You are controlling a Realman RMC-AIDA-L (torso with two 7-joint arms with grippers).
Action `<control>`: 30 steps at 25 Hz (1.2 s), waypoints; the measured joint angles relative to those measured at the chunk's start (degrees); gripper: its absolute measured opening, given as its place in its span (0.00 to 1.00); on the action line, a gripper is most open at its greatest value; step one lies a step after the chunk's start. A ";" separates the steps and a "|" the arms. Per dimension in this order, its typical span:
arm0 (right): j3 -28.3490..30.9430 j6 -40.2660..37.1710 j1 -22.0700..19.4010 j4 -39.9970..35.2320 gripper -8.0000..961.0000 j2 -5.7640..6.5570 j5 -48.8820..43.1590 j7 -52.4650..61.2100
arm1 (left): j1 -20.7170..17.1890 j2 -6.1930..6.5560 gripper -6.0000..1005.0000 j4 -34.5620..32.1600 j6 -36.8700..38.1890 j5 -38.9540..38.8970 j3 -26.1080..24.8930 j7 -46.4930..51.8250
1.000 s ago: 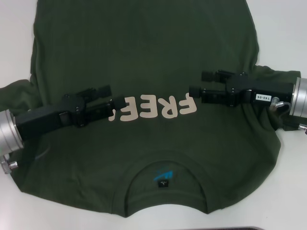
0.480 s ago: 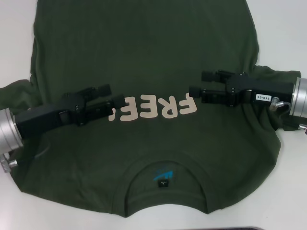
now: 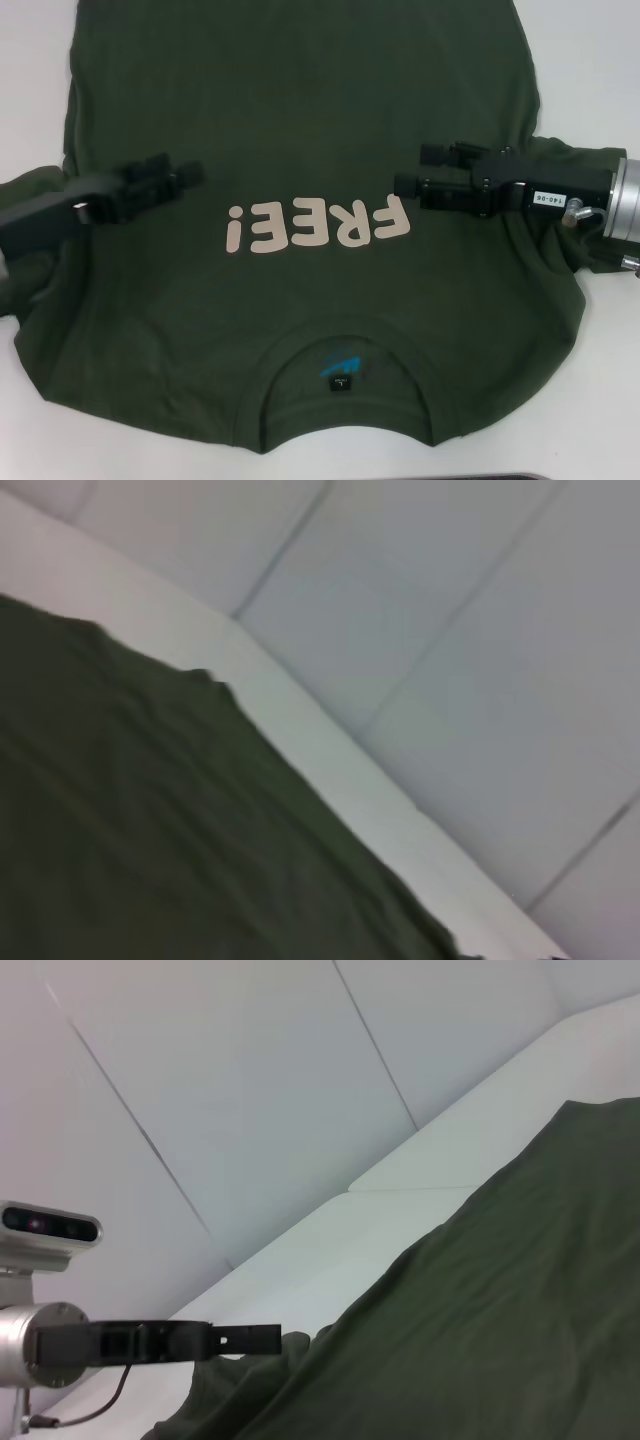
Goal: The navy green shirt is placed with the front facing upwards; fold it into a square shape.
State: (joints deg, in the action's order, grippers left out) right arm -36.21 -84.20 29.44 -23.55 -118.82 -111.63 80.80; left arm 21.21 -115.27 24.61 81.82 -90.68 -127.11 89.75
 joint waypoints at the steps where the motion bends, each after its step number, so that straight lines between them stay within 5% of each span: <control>1: 0.01 0.00 0.01 0.00 0.94 0.00 0.01 0.03 | -0.16 0.57 0.86 0.02 -0.27 0.03 -0.16 0.92; 3: 0.14 0.00 0.00 0.05 0.94 0.00 0.02 0.05 | -0.29 0.88 0.86 0.03 -0.42 0.04 -0.28 1.44; 4: 0.26 0.00 -0.04 0.09 0.94 0.00 0.02 0.05 | -0.88 2.26 0.86 0.17 -1.12 0.11 -0.65 3.47; 8: 0.65 0.00 -0.51 0.12 0.94 0.00 0.02 0.05 | -2.13 4.26 0.86 0.75 -2.32 0.15 -0.90 6.01; 16: 1.21 0.04 -0.81 0.37 0.94 0.00 0.02 -0.08 | -4.69 6.76 0.86 2.34 -3.61 1.24 -3.69 7.57; 30: 2.04 0.10 -0.88 0.13 0.94 0.00 0.01 -0.39 | -6.64 7.00 0.86 6.48 -5.99 12.22 -13.56 11.16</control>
State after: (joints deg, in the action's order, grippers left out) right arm -34.17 -84.10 28.56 -23.42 -118.82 -111.62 80.41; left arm 14.57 -108.26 31.09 75.84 -78.45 -140.66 100.91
